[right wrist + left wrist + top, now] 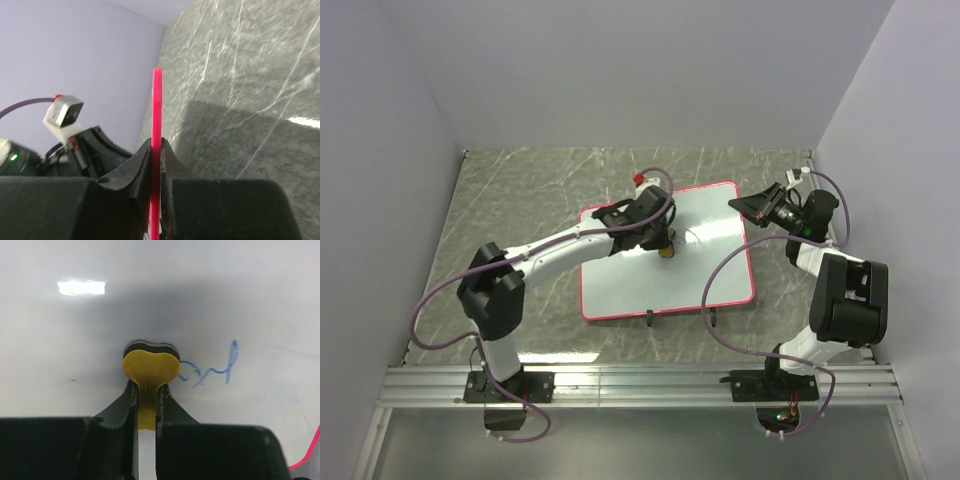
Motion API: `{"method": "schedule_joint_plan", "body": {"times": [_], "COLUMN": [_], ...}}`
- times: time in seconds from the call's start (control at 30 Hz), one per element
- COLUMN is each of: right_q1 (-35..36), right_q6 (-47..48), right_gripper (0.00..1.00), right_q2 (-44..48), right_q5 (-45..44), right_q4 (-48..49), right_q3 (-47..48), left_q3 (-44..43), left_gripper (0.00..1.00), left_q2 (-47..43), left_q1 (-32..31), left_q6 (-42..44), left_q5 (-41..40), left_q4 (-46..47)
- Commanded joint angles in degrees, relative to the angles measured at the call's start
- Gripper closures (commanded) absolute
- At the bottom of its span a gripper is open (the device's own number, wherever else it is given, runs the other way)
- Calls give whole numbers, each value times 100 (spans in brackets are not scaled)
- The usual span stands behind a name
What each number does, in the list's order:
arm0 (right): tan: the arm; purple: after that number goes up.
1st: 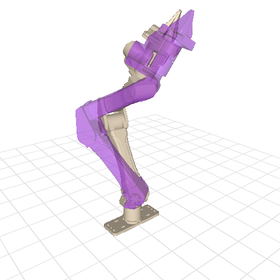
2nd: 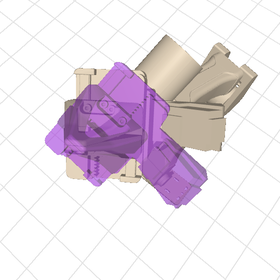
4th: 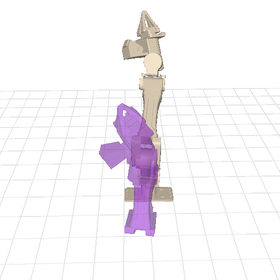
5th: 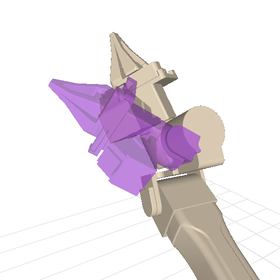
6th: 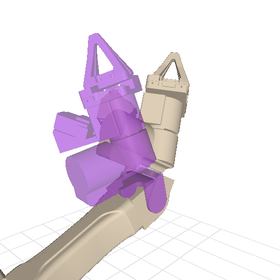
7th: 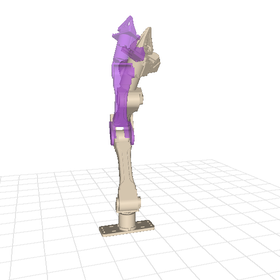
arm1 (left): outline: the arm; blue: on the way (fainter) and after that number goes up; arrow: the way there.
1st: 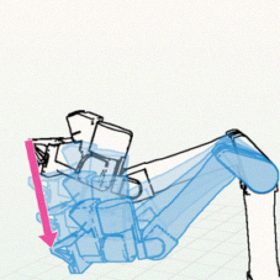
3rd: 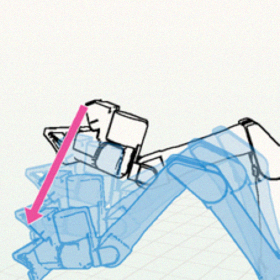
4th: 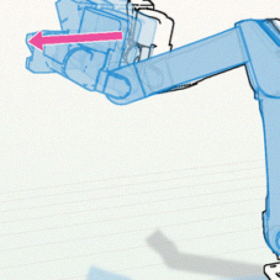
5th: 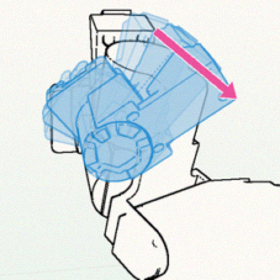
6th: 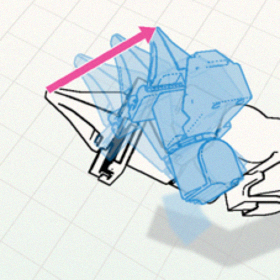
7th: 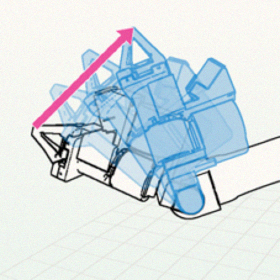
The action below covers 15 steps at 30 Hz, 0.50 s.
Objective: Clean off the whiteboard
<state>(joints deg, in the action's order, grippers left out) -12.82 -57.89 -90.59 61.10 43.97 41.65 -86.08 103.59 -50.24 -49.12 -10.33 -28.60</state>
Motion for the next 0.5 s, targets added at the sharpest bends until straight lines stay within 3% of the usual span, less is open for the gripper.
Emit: {"method": "schedule_joint_plan", "body": {"times": [0.0, 0.23, 0.47], "right_q1": [113, 130, 183], "right_q6": [6, -21, 49], "right_gripper": [100, 100, 100], "right_q2": [6, 6, 41], "right_q5": [288, 297, 280], "right_q4": [244, 262, 183], "right_q3": [27, 19, 1], "left_q3": [723, 1998, 1631], "left_gripper": [100, 100, 100], "left_q2": [-444, -1271, -921], "left_q1": [400, 1340, 1324], "left_q6": [-159, -45, 201], "left_q5": [101, 4, 198], "left_q4": [135, 223, 206]}}
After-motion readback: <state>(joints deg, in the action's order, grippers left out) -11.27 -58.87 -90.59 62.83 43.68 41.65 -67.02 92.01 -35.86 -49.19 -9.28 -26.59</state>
